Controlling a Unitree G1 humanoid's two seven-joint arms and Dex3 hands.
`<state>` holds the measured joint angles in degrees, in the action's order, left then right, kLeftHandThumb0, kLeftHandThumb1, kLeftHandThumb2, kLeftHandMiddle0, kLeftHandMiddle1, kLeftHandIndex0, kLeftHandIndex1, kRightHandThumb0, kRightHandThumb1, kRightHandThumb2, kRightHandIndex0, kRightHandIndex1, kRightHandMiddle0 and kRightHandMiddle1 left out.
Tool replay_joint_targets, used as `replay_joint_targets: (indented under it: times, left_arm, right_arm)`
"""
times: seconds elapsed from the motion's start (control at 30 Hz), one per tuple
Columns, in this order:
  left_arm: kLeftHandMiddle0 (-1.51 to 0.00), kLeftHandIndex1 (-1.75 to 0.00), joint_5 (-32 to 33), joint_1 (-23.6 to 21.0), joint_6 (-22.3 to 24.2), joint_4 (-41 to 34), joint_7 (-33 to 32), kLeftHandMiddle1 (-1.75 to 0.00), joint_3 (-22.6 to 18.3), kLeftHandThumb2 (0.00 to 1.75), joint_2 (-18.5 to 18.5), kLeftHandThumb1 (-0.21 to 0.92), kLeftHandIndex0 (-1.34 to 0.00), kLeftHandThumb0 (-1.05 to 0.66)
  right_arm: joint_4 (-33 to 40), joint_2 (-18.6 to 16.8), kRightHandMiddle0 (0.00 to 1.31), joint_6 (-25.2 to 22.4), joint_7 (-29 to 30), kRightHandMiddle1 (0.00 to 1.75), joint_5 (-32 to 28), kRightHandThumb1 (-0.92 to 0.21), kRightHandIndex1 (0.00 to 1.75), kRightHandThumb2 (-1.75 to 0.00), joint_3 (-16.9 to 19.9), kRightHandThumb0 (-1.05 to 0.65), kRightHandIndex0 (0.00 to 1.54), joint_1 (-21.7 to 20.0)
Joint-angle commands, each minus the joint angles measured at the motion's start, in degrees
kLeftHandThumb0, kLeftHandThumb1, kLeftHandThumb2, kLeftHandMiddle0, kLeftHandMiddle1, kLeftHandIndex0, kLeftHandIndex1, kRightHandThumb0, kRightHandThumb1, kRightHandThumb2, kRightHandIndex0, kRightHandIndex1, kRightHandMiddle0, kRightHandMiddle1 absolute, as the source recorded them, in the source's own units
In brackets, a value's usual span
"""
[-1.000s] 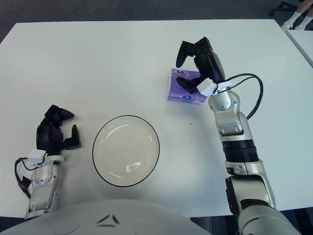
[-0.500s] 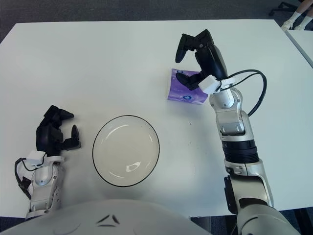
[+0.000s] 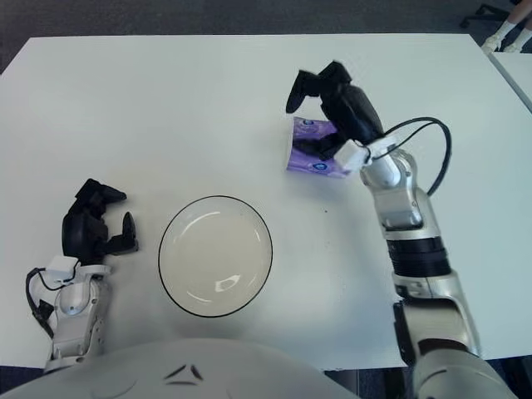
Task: Put the tissue paper into the plate.
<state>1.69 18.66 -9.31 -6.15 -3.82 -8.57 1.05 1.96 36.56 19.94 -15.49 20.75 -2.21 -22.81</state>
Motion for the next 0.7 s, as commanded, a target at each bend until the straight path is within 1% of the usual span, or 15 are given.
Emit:
replay_joint_targets:
  times: [0.0, 0.07, 0.13, 0.27, 0.37, 0.47, 0.57, 0.67]
  left_arm:
    - [-0.83, -1.66, 0.0, 2.8, 2.7, 2.6, -0.1, -1.75, 0.2, 1.66, 0.5, 0.00, -0.66, -0.01]
    - [-0.83, -1.66, 0.3, 2.8, 2.4, 2.8, 0.2, -1.75, 0.2, 1.66, 0.6, 0.00, -0.67, -0.01]
    - [-0.83, -1.66, 0.6, 2.8, 2.1, 2.9, 0.4, -1.75, 0.2, 1.65, 0.6, 0.01, -0.67, -0.01]
    - [-0.83, -1.66, 0.8, 2.7, 1.8, 3.3, 0.6, -1.75, 0.2, 1.65, 0.7, 0.01, -0.67, -0.01]
    - [-0.83, -1.66, 0.8, 2.6, 1.7, 3.6, 0.7, -1.75, 0.4, 1.65, 0.8, 0.01, -0.67, -0.01]
    - [-0.84, -1.65, 0.7, 2.6, 1.7, 3.6, 0.6, -1.75, 0.5, 1.65, 0.8, 0.00, -0.67, -0.01]
    - [-0.84, -1.66, 0.3, 2.6, 2.2, 3.5, 0.3, -1.75, 0.7, 1.66, 0.8, 0.00, -0.67, -0.01]
    - [-0.85, -1.66, 0.0, 2.6, 2.7, 3.3, 0.2, -1.75, 0.7, 1.66, 0.8, 0.00, -0.66, -0.01]
  right_arm:
    - [1.2, 4.4, 0.01, -1.7, -5.4, 0.15, 1.1, -0.62, 0.13, -0.67, -0.2, -1.00, 0.01, -0.1]
    - [1.8, 6.4, 0.00, -3.4, -8.0, 0.06, 2.0, -0.68, 0.05, -0.57, -0.3, -1.03, 0.01, -0.6]
    - [2.5, 7.8, 0.00, -4.8, -9.6, 0.03, 3.5, -0.70, 0.03, -0.52, -0.7, -1.04, 0.00, -0.9]
    - [3.5, 9.4, 0.00, -6.4, -11.2, 0.01, 6.8, -0.73, 0.00, -0.43, -1.4, -1.05, 0.00, -1.3]
    - [3.6, 11.5, 0.00, -7.7, -14.4, 0.00, 9.2, -0.76, 0.00, -0.37, -2.5, -1.05, 0.00, -2.4]
    - [3.6, 12.2, 0.00, -8.3, -16.0, 0.00, 10.2, -0.77, 0.00, -0.34, -3.1, -1.05, 0.00, -3.0]
    - [1.6, 13.2, 0.00, -8.3, -18.3, 0.00, 11.8, -0.76, 0.00, -0.32, -4.7, -1.05, 0.00, -5.2]
    - [0.0, 13.4, 0.00, -7.8, -19.1, 0.00, 12.8, -0.75, 0.00, -0.31, -5.9, -1.05, 0.00, -6.7]
